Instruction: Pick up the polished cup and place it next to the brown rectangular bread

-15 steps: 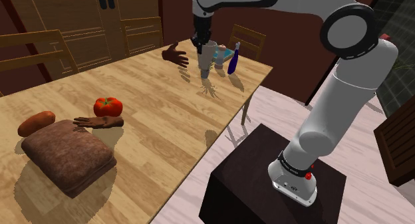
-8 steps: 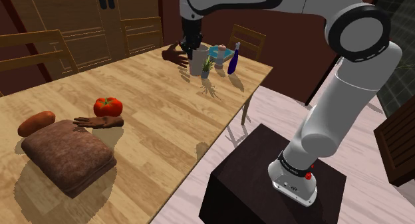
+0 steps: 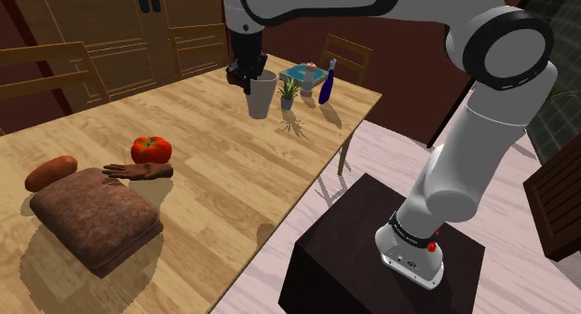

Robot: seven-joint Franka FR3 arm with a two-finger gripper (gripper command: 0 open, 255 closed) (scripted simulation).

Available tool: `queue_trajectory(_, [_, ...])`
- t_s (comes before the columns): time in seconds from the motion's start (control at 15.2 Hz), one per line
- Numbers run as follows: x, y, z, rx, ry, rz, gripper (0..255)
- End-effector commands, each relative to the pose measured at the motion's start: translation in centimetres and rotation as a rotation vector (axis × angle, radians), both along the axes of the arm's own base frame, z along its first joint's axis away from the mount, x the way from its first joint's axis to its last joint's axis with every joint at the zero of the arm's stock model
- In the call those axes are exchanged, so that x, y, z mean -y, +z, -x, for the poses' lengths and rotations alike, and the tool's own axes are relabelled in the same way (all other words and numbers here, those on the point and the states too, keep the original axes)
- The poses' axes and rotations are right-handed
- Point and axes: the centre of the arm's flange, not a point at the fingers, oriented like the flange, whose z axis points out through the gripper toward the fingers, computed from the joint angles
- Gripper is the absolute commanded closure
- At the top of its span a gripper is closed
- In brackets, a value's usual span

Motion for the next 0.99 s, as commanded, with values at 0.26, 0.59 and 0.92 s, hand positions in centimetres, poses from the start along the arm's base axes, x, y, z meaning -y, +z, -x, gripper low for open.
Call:
queue_trajectory(0.26, [-7.8,0.1,2.0,0.000,-0.002,0.000,255])
queue_trajectory(0.59, [-14.1,0.2,3.7,0.000,-0.002,0.000,255])
queue_trajectory(0.92, [-20.5,0.2,5.5,0.000,-0.002,0.000,255])
